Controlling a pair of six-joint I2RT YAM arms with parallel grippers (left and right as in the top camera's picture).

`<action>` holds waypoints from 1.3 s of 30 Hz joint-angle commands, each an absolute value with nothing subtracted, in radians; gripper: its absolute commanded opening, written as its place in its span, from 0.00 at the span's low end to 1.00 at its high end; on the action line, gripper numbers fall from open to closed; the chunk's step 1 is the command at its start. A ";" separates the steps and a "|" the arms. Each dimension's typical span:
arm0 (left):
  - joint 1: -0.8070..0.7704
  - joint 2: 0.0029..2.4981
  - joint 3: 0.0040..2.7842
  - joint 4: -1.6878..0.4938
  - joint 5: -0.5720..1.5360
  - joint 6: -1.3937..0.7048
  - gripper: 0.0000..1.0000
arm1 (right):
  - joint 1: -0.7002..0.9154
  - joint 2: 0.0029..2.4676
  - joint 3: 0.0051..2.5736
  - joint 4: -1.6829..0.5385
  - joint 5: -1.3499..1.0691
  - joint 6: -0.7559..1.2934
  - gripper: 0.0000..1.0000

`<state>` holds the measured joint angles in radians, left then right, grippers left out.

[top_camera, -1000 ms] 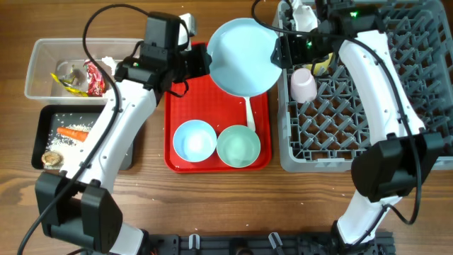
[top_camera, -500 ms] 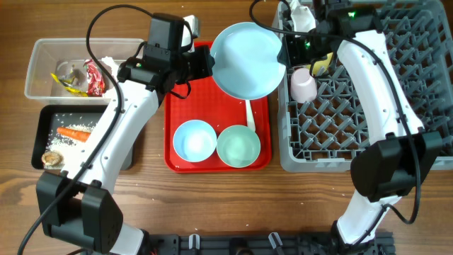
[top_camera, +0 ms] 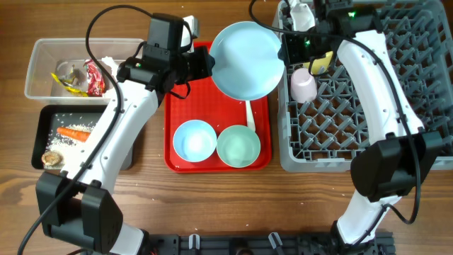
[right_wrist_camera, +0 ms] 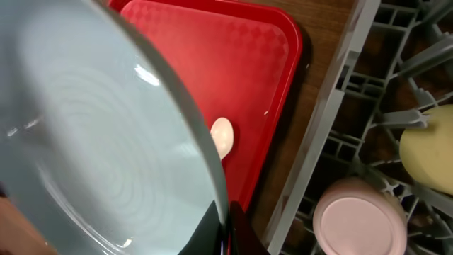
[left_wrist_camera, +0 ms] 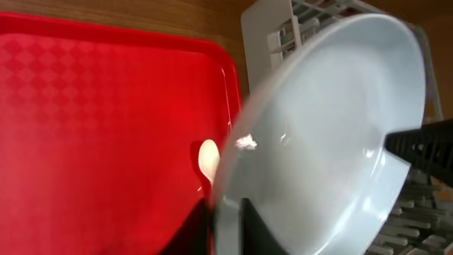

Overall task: Sort waste into correct bins and load items into the dishwasher rack
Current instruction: 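Grasp the raised plate edge with the right gripper from the left, then carry the plate right and stand it upright in the rack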

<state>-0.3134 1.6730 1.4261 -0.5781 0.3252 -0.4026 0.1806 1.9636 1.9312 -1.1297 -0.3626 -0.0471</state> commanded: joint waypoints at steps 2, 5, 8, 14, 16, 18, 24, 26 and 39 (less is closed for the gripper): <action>-0.317 1.651 1.427 -0.582 0.344 -0.399 0.34 | 0.145 1.928 1.926 -1.113 -0.390 -0.052 0.04; -0.317 1.651 1.427 -0.581 0.344 -0.396 0.40 | 0.116 1.904 1.926 -1.113 -0.390 -0.052 0.04; -0.316 1.651 1.427 -0.584 0.339 -0.396 0.40 | 0.075 1.882 1.926 -1.120 -0.373 -0.052 0.04; -0.316 1.651 1.427 -0.627 0.256 -0.396 0.38 | -0.032 1.842 1.926 -1.146 -0.137 -0.048 0.04; -0.316 1.651 1.427 -0.637 0.249 -0.396 0.38 | -0.061 1.829 1.926 -1.144 -0.028 -0.035 0.04; -0.316 1.651 1.427 -0.641 0.249 -0.396 0.38 | -0.087 1.812 1.926 -1.134 0.099 -0.022 0.05; -0.316 1.651 1.427 -0.645 0.249 -0.397 0.35 | -0.112 1.758 1.926 -1.052 0.329 -0.023 0.04; -0.316 1.651 1.427 -0.656 0.249 -0.396 0.34 | -0.112 1.752 1.926 -1.028 0.381 -0.024 0.04; -0.316 1.656 1.427 -0.682 0.207 -0.396 0.23 | -0.113 1.802 1.924 -0.897 0.521 -0.105 0.04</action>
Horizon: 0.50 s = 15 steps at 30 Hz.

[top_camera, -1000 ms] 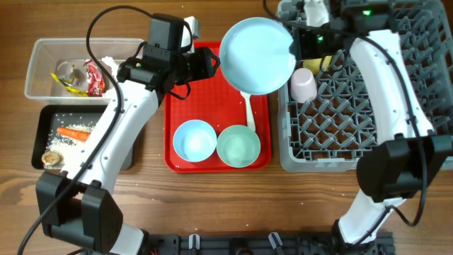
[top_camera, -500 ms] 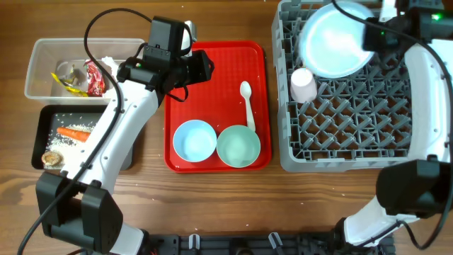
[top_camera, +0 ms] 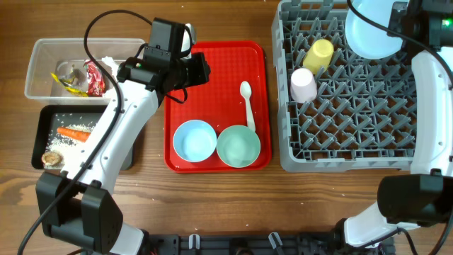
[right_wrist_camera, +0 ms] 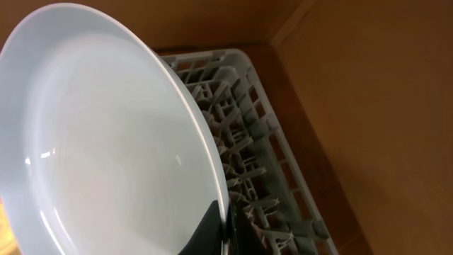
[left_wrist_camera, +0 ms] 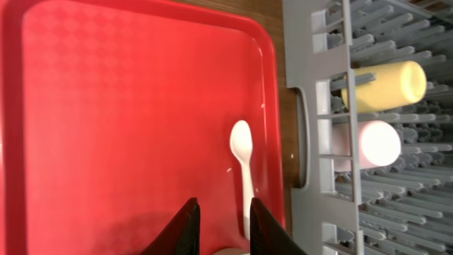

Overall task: Sort waste into correct bins and load items into the dishwasher rack
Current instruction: 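Carry the plate right and stand it upright in the rack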

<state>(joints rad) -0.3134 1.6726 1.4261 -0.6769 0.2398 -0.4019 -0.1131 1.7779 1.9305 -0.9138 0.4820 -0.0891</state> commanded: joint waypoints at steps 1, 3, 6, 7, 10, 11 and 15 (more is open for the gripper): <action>-0.316 1.659 1.427 -0.684 0.207 -0.396 0.23 | -0.113 1.806 1.924 -0.892 0.521 -0.105 0.04; -0.316 1.664 1.427 -0.686 0.207 -0.396 0.23 | -0.113 1.819 1.924 -0.882 0.517 -0.109 0.04; -0.316 1.670 1.427 -0.686 0.207 -0.396 0.22 | -0.111 1.847 1.924 -0.875 0.517 -0.132 0.04; -0.316 1.670 1.427 -0.686 0.207 -0.396 0.22 | -0.110 1.856 1.924 -0.875 0.518 -0.133 0.04; -0.316 1.670 1.427 -0.686 0.207 -0.396 0.21 | -0.110 1.885 1.924 -0.869 0.519 -0.133 0.04; -0.316 1.670 1.427 -0.686 0.207 -0.395 0.21 | -0.110 1.893 1.924 -0.863 0.525 -0.136 0.04; -0.316 1.670 1.427 -0.686 0.207 -0.362 0.18 | -0.108 1.923 1.924 -0.811 0.560 -0.162 0.04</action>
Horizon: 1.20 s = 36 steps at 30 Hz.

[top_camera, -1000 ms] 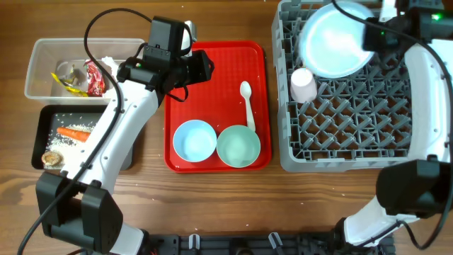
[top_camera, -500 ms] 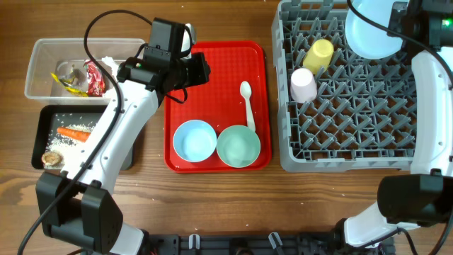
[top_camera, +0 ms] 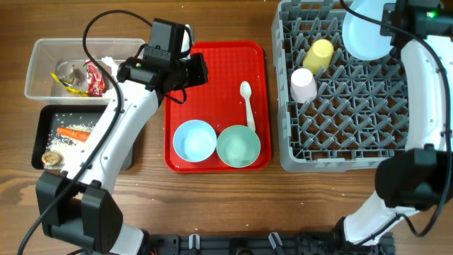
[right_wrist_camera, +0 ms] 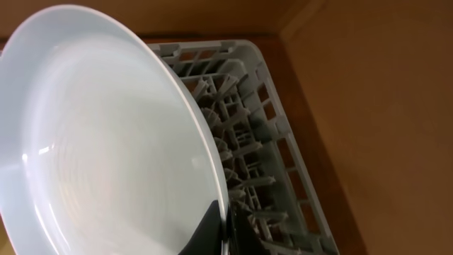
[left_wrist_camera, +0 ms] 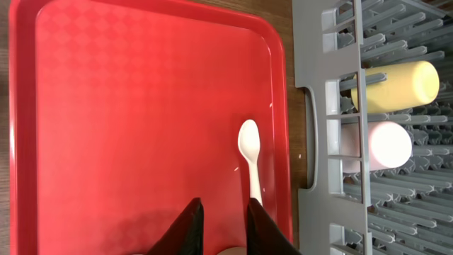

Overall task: Sort waste into correct bins and load items into the dishwasher rack
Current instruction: 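Carry the plate right and stand it upright in the rack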

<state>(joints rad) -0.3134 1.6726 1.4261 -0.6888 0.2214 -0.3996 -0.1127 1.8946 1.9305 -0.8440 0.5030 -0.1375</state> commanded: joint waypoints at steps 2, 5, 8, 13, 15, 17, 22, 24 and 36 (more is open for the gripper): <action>-0.316 1.670 1.427 -0.686 0.207 -0.362 0.18 | -0.104 1.930 1.924 -0.797 0.586 -0.180 0.04; -0.316 1.670 1.427 -0.686 0.208 -0.362 0.18 | -0.096 1.934 1.924 -0.796 0.612 -0.181 0.04; -0.316 1.670 1.427 -0.686 0.208 -0.362 0.18 | -0.094 1.934 1.923 -0.801 0.611 -0.179 0.04; -0.316 1.670 1.427 -0.686 0.208 -0.362 0.17 | -0.085 1.950 1.922 -0.834 0.616 -0.157 0.04; -0.316 1.670 1.427 -0.686 0.208 -0.362 0.17 | -0.082 1.957 1.922 -0.834 0.638 -0.157 0.04; -0.316 1.670 1.427 -0.686 0.208 -0.346 0.17 | -0.077 1.962 1.922 -0.838 0.656 -0.158 0.05; -0.316 1.670 1.427 -0.691 0.208 -0.344 0.17 | -0.070 1.972 1.922 -0.839 0.657 -0.158 0.04; -0.316 1.670 1.427 -0.693 0.208 -0.344 0.17 | -0.070 1.980 1.922 -0.841 0.659 -0.157 0.04; -0.316 1.670 1.427 -0.701 0.180 -0.344 0.18 | -0.036 2.020 1.922 -0.884 0.551 -0.154 0.12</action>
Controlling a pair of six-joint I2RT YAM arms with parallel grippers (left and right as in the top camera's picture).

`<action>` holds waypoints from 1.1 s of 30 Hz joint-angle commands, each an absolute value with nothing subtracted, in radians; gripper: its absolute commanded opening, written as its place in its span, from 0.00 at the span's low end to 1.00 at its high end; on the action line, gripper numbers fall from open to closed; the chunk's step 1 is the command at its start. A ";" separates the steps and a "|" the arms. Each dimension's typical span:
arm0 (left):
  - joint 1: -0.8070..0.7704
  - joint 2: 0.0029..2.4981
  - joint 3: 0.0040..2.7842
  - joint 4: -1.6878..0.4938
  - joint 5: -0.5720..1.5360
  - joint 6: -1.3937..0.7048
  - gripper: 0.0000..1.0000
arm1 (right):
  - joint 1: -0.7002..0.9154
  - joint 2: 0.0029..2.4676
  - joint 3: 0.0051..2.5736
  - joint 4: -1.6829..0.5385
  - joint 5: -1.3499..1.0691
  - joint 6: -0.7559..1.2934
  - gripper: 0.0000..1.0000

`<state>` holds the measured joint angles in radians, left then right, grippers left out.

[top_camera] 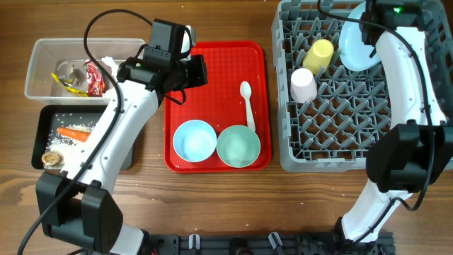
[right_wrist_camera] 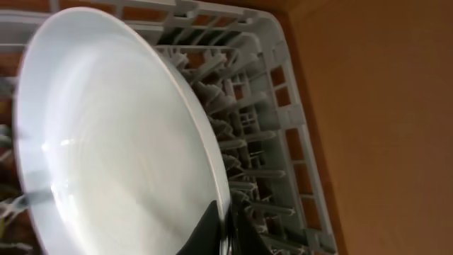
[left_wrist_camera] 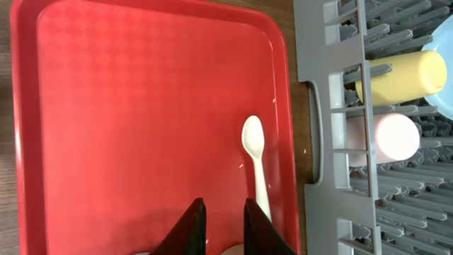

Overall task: Sort waste into correct bins and load items into the dishwasher rack
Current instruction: 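Carry the plate right and stand it upright in the rack, then grasp the light-blue bowl rim with the left gripper and lift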

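A pale blue plate (top_camera: 352,48) stands tilted on edge among the tines at the far end of the grey dishwasher rack (top_camera: 354,120). My right gripper (top_camera: 368,30) is shut on its rim, and the right wrist view shows the plate (right_wrist_camera: 113,142) pinched in the gripper (right_wrist_camera: 223,225). My left gripper (top_camera: 201,71) hovers over the far part of the red tray (top_camera: 212,92), open (left_wrist_camera: 221,228) with nothing between its fingers. On the tray lie a white spoon (top_camera: 246,103), a blue bowl (top_camera: 195,139) and a green bowl (top_camera: 238,146).
A yellow cup (top_camera: 320,53) and a pink cup (top_camera: 303,85) sit in the rack's far left part, close to the plate. A clear bin (top_camera: 42,78) with wrappers and a black tray (top_camera: 49,117) holding a carrot and food scraps stand at the left.
My right gripper has moved the plate left and down, from over the rack's far right corner to among the tines beside the yellow cup. The left arm has barely moved.
First both grippers held the plate between the tray's far end and the rack. Then the left gripper was off it and open over the tray, while the right held the plate over the rack's far right corner. Now the plate stands in the rack's far rows.
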<state>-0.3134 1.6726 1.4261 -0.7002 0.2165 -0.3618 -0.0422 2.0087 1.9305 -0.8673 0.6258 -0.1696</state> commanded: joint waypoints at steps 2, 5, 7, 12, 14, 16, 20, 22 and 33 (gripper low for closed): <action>-0.316 1.670 1.427 -0.700 0.163 -0.344 0.23 | -0.036 2.020 1.922 -0.905 0.514 -0.153 0.22; -0.316 1.670 1.427 -0.700 0.162 -0.344 0.40 | -0.036 2.016 1.924 -0.906 0.497 -0.110 0.57; -0.316 1.670 1.427 -0.700 0.162 -0.344 0.45 | -0.036 2.000 1.924 -0.909 0.434 -0.094 0.73; -0.302 1.670 1.427 -0.738 0.162 -0.344 0.49 | -0.036 1.916 1.924 -0.904 0.385 -0.068 0.79; -0.268 1.670 1.427 -0.793 0.161 -0.344 0.50 | -0.037 1.851 1.924 -0.916 0.225 -0.068 0.79; -0.234 1.670 1.427 -0.866 0.088 -0.344 0.56 | -0.037 1.804 1.924 -0.989 -0.022 -0.068 0.76; -0.218 1.670 1.427 -0.939 0.078 -0.344 0.75 | -0.036 1.806 1.924 -1.142 -0.495 -0.185 1.00; -0.218 1.670 1.427 -0.960 0.100 -0.344 0.93 | -0.036 1.810 1.922 -1.179 -0.636 -0.210 1.00; -0.218 1.670 1.252 -0.991 0.100 -0.348 0.34 | -0.036 1.810 1.922 -1.289 -0.590 -0.199 0.79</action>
<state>-0.2169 1.6726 1.3304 -1.0058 0.0986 -0.3515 -0.0399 1.8042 1.9301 -1.2804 -0.5941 -0.1886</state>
